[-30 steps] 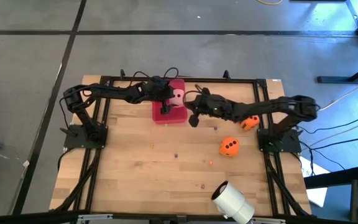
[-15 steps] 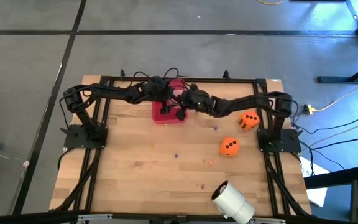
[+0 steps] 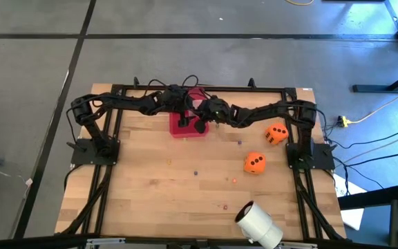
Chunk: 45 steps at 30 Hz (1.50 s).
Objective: Pick & Place Dice
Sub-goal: Put the big light pink dice into the red bin
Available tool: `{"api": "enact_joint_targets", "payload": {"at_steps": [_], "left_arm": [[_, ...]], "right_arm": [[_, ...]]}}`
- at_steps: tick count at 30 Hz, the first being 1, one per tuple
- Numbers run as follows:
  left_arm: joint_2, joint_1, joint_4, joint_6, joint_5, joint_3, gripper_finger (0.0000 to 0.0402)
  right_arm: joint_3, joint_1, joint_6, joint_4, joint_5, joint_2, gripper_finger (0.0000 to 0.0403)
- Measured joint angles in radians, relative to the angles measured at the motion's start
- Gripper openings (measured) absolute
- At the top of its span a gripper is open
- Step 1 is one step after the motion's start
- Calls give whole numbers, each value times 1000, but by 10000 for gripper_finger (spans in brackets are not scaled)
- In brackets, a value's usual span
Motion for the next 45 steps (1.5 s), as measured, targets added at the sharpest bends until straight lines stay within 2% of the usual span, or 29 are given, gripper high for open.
{"api": "enact_joint_targets", "payload": {"at_steps": [19, 24, 28, 36, 38, 42, 45], "left_arm": [[-3, 0, 4, 18, -2, 2, 400], [-3, 0, 4, 35, -36, 2, 400], [-3, 0, 4, 49, -70, 2, 400], [-3, -19, 3, -78, -52, 2, 400], [-3, -35, 3, -80, 4, 2, 400], [-3, -77, -17, -79, 179, 2, 400], [-3, -104, -73, -51, 213, 2, 400]], "right_arm": [[-1, -15, -29, -11, 4, -3, 2], [-2, -15, -51, -43, 4, -72, 4], [-2, -9, -79, -184, 31, -170, 3], [-1, 58, -79, -585, 271, -414, 3], [-1, 87, -77, -663, 327, -471, 3], [-1, 142, -16, -811, 417, -578, 3], [-1, 176, 50, -890, 444, -633, 3]]}}
